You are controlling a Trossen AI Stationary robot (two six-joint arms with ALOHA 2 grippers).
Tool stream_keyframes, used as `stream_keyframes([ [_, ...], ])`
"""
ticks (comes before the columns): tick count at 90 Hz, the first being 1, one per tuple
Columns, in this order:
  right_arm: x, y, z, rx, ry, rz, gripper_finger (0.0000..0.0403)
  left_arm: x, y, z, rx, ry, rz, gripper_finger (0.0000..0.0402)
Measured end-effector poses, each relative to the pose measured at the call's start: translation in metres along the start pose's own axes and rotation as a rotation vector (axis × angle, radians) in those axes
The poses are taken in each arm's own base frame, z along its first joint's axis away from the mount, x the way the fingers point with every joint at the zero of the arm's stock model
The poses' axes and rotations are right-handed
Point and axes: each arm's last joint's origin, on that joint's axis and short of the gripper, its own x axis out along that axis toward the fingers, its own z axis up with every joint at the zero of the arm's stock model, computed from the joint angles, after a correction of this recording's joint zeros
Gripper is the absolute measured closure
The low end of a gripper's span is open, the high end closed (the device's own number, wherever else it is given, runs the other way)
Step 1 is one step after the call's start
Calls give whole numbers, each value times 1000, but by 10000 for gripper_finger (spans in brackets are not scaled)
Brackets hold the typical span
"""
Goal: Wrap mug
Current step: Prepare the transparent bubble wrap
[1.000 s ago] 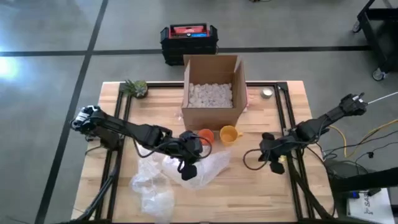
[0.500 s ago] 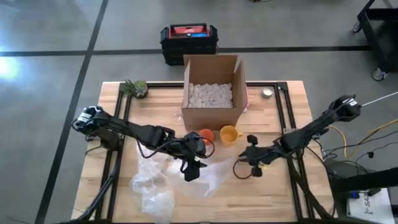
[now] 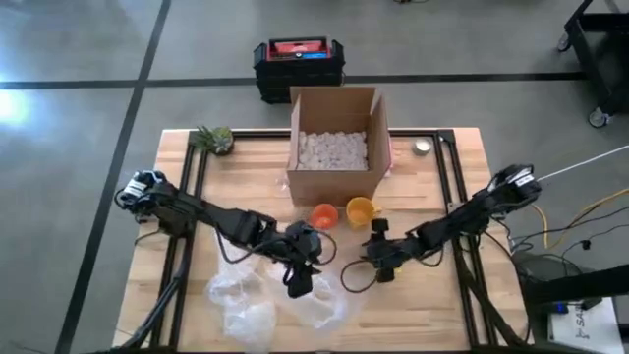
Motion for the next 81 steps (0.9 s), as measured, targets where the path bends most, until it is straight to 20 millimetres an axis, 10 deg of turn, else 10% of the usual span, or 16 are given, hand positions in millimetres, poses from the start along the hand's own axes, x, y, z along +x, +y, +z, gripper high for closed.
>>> stream_keyframes([
  [32, -44, 11, -14, 149, 176, 78, 383, 40, 7, -75, -231, 116, 22, 328],
  [81, -108, 12, -50, 441, 644, 13, 395, 60, 39, -139, -485, 404, -19, 342],
])
